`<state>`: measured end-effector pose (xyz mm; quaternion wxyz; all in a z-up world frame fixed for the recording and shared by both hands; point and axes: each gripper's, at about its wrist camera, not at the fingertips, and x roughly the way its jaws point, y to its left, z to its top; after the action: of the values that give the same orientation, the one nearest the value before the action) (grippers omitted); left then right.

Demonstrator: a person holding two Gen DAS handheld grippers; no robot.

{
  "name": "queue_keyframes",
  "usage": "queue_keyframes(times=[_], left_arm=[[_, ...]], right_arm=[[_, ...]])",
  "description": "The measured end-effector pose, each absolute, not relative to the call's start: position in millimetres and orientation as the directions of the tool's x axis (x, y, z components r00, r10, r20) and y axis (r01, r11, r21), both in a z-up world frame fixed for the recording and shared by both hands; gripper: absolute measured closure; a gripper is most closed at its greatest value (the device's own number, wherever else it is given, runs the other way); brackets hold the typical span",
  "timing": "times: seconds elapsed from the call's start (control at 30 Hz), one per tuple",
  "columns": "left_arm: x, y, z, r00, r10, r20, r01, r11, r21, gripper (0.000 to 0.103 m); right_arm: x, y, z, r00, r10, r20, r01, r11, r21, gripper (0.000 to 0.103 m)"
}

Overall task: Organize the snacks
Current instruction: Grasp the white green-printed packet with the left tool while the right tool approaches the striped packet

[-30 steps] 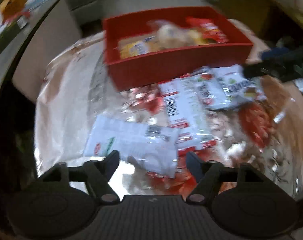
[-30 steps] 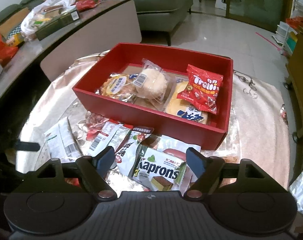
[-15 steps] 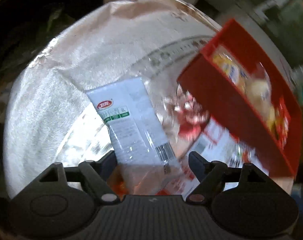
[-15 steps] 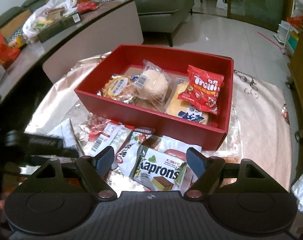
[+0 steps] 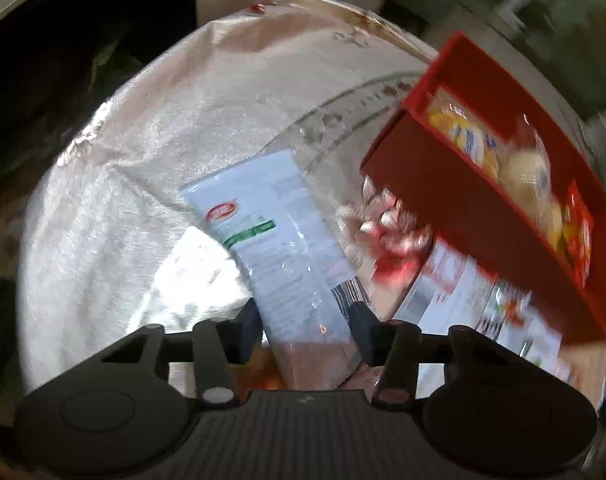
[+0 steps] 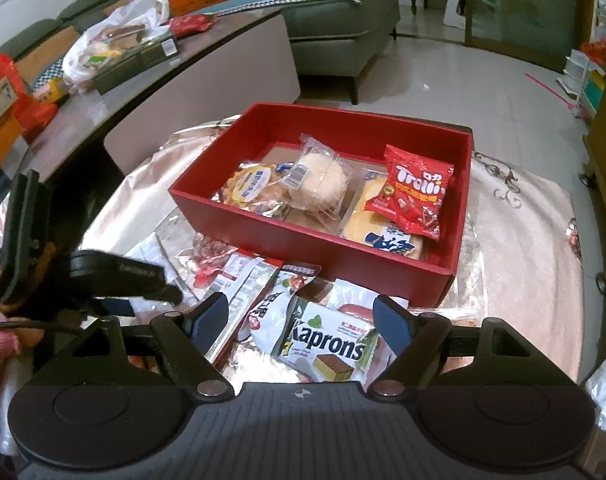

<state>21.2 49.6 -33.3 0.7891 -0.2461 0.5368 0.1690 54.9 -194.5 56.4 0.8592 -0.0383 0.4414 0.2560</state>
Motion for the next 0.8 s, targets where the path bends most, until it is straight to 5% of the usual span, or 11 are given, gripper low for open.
queue_keyframes(times=[0.33,0.47,0.67,0.73,0.8], left_arm=[[-30.3,74.2,-20.8,0.239,0.152,-0.959,-0.304,0.95,0.075,0.06],[-34.8,73.4,-13.8,0.325,0.083,-0.942,-0.393,0.918,-0.054,0.043],[-8.2,51.9,-41.1,0.292,0.245,-0.924,-0.334,0.932,0.142,0.032],[-11.1,66.6,-38.0,0.304,0.203,-0.931,-0.381,0.921,0.077,0.035],[-13.8,72.5,-34.7,0.308,0.148,-0.94,-0.39,0.921,0.017,0.052]], right_arm=[[51.0,-178.3,51.9,0.457,0.406,-0.792,-0.507,0.85,0.143,0.019],[51.1,-169.8,50.5,0.45,0.405,-0.796,-0.516,0.845,0.139,0.019],[45.7,-153.5,49.0,0.431,0.42,-0.798,-0.551,0.823,0.136,0.017],[46.1,-152.2,46.5,0.425,0.417,-0.804,-0.55,0.824,0.137,0.017],[49.5,-152.8,43.6,0.418,0.412,-0.809,-0.53,0.834,0.151,0.017]])
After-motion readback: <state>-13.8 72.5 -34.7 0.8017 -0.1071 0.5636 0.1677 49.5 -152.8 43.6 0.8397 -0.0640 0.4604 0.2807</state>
